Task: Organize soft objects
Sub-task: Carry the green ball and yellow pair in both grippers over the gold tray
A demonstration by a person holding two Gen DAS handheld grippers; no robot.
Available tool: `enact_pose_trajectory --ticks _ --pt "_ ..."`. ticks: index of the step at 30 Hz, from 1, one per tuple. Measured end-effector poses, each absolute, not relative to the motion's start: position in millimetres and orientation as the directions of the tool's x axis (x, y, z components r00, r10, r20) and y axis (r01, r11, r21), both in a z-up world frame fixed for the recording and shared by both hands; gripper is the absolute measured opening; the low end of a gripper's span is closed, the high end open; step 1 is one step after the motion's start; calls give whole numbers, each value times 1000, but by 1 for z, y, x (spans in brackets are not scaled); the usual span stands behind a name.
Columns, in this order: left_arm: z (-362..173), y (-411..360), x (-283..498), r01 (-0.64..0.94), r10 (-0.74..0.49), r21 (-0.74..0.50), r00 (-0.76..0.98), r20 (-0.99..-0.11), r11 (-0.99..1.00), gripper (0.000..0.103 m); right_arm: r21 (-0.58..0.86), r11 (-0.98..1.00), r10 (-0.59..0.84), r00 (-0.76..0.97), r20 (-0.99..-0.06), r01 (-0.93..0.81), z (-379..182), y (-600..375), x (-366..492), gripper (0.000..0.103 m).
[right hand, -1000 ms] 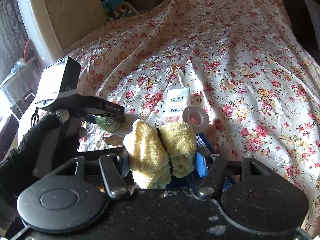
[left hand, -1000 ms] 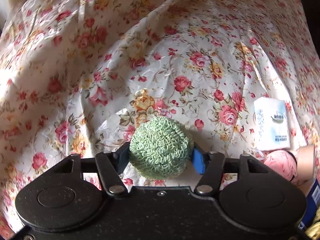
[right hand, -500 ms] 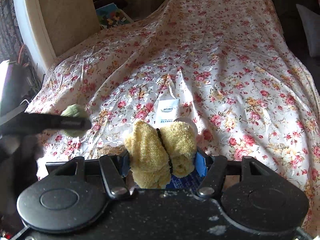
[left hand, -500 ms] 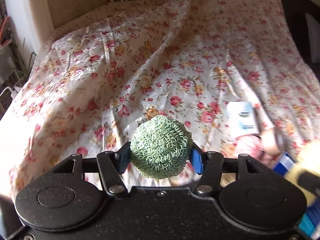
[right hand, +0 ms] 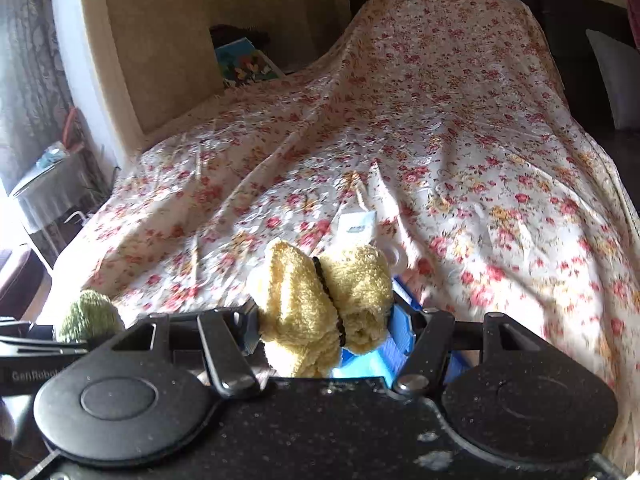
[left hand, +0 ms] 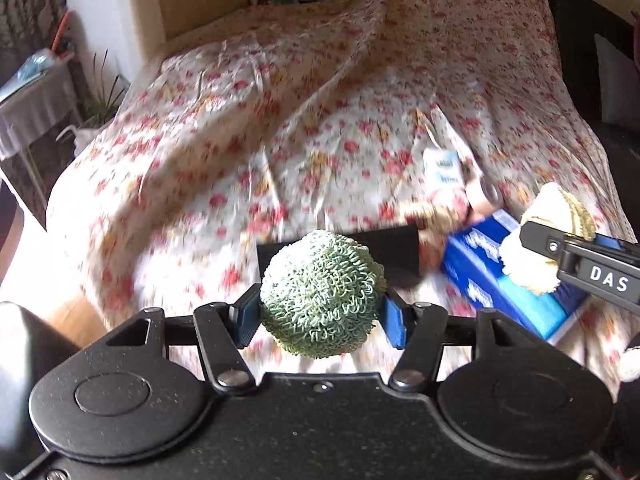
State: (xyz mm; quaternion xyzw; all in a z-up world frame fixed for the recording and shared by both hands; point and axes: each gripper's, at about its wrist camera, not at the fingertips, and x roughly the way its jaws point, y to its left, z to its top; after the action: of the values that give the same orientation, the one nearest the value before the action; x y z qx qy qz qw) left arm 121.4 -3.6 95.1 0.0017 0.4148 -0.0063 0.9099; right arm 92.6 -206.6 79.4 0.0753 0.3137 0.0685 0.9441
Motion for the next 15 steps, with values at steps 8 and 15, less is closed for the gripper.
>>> enact_pose_trajectory --ticks 8,15 --pt "81 -7 73 11 -29 -27 618 -786 1000 56 215 975 174 783 -598 -52 75 -195 25 61" --pt "65 -5 44 -3 -17 -23 591 -807 1000 57 252 968 172 717 -676 5 65 -185 -13 62"
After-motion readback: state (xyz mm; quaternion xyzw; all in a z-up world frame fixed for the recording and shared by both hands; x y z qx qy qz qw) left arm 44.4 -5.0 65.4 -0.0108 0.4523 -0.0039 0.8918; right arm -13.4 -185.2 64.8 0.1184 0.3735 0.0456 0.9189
